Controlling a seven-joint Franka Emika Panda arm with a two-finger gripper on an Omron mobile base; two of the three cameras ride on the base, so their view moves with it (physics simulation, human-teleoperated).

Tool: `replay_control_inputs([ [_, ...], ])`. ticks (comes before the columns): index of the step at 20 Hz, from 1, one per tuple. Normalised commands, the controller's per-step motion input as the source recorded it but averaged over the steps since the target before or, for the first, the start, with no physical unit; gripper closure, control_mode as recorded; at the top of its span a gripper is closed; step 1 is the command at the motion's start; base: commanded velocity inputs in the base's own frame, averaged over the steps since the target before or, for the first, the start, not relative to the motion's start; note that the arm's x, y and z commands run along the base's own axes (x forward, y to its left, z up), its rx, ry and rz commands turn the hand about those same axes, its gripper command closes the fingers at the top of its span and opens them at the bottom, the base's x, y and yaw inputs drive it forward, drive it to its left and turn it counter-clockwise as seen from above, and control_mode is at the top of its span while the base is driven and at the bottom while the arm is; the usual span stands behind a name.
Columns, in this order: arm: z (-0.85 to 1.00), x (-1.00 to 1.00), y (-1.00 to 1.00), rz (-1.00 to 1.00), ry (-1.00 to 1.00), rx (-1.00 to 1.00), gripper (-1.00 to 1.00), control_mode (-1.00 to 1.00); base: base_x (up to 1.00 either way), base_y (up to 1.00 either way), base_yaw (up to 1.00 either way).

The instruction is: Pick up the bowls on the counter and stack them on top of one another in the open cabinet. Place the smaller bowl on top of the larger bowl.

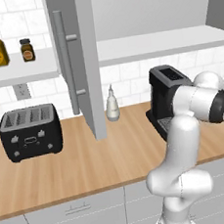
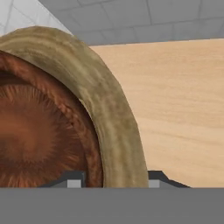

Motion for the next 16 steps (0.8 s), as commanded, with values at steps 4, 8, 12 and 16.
replay_control_inputs([
  [4, 0.84, -0.4, 0.05, -0.03, 0.01, -0.05, 1.0, -1.0, 0.0, 0.0, 0.0],
  [8, 1.0, -0.64, 0.01, 0.01, 0.13, 0.0, 1.0, -1.0, 0.0, 0.0, 0.0],
  [12, 0.93, -0.75, 0.14, 0.06, 0.01, 0.0, 1.0, -1.0, 0.0, 0.0, 0.0],
  [16, 0.85, -0.72, 0.33, 0.01, -0.22, 0.0, 1.0, -1.0, 0.0, 0.0, 0.0],
])
